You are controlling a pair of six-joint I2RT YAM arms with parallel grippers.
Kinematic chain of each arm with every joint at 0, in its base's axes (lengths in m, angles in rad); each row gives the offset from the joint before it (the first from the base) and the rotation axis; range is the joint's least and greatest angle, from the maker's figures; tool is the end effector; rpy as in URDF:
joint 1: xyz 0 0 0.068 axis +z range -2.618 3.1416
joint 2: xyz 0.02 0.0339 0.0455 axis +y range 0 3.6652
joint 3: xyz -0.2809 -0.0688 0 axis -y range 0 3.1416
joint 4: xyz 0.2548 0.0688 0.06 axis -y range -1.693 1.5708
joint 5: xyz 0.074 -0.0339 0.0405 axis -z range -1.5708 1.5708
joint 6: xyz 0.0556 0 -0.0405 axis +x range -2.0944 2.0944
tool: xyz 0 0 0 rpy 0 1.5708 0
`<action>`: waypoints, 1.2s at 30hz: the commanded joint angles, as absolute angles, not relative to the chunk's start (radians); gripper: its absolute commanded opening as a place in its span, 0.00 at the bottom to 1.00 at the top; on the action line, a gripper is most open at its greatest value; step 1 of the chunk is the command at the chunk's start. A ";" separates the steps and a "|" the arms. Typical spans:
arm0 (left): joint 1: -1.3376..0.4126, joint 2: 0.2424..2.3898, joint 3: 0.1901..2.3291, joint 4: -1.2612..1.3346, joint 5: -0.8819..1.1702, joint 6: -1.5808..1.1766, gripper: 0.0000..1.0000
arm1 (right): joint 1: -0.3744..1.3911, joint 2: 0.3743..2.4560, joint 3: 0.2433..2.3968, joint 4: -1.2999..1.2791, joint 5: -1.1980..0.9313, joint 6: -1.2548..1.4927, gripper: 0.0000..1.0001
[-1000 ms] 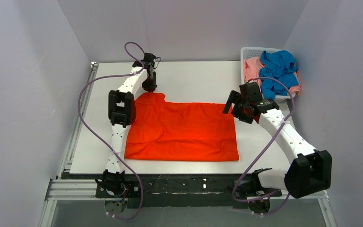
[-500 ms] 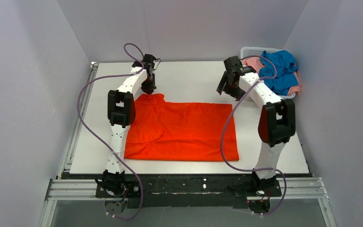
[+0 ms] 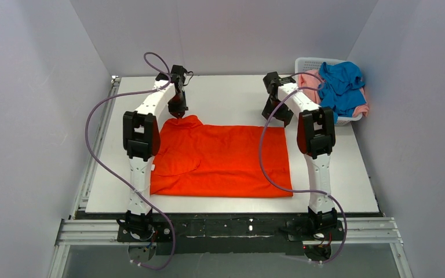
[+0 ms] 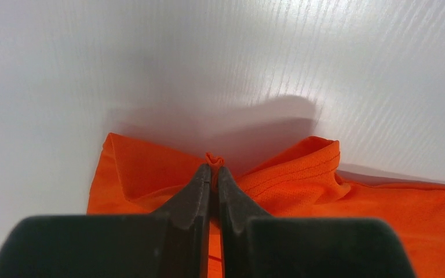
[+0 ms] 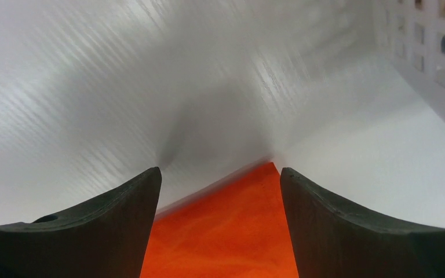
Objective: Fold and stack the t-shirts
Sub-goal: Grab the side of the flattened tshirt furthest away from the robot with both arms
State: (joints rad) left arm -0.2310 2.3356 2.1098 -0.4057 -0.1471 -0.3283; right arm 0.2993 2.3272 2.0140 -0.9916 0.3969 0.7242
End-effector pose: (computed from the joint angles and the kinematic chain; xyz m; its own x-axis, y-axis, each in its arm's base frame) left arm 0.5668 -0.1249 0.2414 -0.5799 -0.1913 -0.7919 -0.0799 0.9807 -0.1783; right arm 0.4904 0.1288 0.1755 -0.8064 0.3906 -0.4440 0.4799 0.8710 -0.1052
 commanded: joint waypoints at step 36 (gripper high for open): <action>-0.238 1.880 1.606 -0.426 -0.064 -0.420 0.00 | 0.376 1.935 1.589 -0.794 0.424 0.632 0.01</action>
